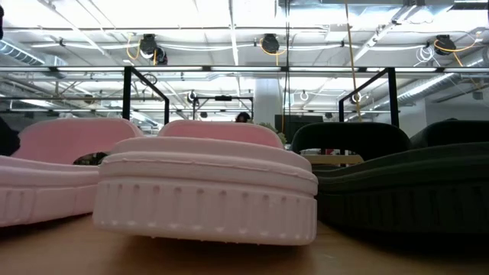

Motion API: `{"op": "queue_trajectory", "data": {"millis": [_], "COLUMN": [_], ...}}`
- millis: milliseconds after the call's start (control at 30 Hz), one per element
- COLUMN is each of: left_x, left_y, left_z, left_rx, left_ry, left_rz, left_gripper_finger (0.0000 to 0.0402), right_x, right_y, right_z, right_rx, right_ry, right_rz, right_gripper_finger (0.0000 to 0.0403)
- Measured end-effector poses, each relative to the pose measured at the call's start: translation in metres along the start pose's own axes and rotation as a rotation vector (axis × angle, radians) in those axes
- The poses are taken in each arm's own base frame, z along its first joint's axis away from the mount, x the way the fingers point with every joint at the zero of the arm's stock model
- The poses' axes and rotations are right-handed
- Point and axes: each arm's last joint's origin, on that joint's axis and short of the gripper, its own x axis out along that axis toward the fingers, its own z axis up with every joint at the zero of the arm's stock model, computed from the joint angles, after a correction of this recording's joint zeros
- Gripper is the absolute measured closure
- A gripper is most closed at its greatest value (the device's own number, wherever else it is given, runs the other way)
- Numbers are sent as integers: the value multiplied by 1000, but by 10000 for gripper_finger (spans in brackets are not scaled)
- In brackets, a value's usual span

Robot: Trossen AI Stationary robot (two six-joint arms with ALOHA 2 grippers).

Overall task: Pick and place slides into the shelf
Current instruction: Put the pink slide on the shelf

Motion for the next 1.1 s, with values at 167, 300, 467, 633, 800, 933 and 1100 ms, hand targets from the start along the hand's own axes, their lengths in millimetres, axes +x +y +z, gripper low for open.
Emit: {"op": "queue_trajectory", "data": {"millis": [167, 300, 467, 633, 800, 933, 1100], "left_x": [3, 5, 10, 15, 21, 26, 32], "left_y": [1, 2, 1, 0, 0, -1, -1], "left_z": [0, 2, 6, 11, 16, 20, 24], "left_rx": [2, -13, -28, -43, -56, -60, -60], "left_ry": [-17, -53, -52, -65, -77, -85, -92], "left_rz": [11, 7, 25, 39, 58, 73, 90], "left_gripper_finger": [351, 351, 351, 351, 351, 351, 351], "right_x": [0, 0, 0, 0, 0, 0, 0], "right_y": [0, 0, 0, 0, 0, 0, 0], "right_z": [2, 2, 2, 1, 1, 0, -1], "right_rx": [6, 5, 5, 12, 14, 10, 12], "right_ry": [-16, -16, -16, -12, -12, -4, 5], "right_rz": [-5, -4, -4, -4, -4, -1, 1], "right_gripper_finger": [403, 403, 403, 403, 403, 403, 403]}}
